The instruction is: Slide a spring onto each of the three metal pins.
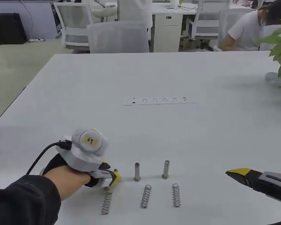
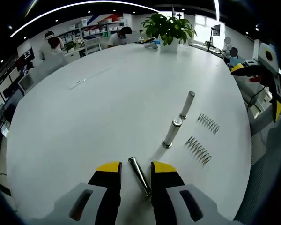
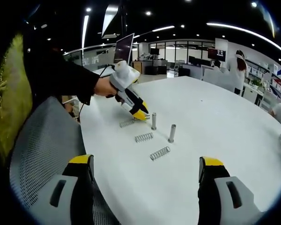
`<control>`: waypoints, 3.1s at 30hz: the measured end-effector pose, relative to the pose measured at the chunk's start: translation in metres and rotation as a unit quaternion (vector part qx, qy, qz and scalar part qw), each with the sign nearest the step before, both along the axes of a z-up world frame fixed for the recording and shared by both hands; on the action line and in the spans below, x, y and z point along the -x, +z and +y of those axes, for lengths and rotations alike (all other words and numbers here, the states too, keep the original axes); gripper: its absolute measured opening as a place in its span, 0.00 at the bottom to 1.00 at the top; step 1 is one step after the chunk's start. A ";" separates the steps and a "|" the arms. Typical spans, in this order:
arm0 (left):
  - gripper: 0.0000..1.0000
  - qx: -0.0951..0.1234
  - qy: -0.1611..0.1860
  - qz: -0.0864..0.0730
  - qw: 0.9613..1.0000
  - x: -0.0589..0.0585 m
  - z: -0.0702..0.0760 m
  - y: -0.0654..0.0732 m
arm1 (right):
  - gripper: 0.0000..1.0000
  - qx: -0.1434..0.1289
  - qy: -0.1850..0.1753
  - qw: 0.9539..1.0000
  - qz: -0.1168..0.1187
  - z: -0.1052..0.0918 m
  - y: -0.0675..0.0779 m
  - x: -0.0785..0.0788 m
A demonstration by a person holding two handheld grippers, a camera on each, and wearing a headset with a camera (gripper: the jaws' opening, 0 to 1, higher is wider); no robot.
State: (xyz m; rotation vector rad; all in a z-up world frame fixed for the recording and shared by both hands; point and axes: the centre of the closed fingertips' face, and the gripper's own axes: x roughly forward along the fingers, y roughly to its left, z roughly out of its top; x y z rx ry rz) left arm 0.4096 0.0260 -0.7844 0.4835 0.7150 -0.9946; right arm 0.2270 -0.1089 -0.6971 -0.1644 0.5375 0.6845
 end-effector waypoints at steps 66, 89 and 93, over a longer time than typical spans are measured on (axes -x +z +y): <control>0.00 -0.011 0.001 0.005 1.000 -0.002 0.004 0.008 | 0.90 0.004 0.002 1.000 -0.002 0.002 0.004 0.001; 0.00 0.032 0.026 0.004 0.999 -0.003 0.014 0.027 | 0.90 0.015 0.010 1.000 -0.009 0.007 0.012 0.003; 0.00 0.038 0.030 0.005 0.999 -0.004 0.014 0.028 | 0.90 0.016 0.011 1.000 -0.010 0.007 0.013 0.002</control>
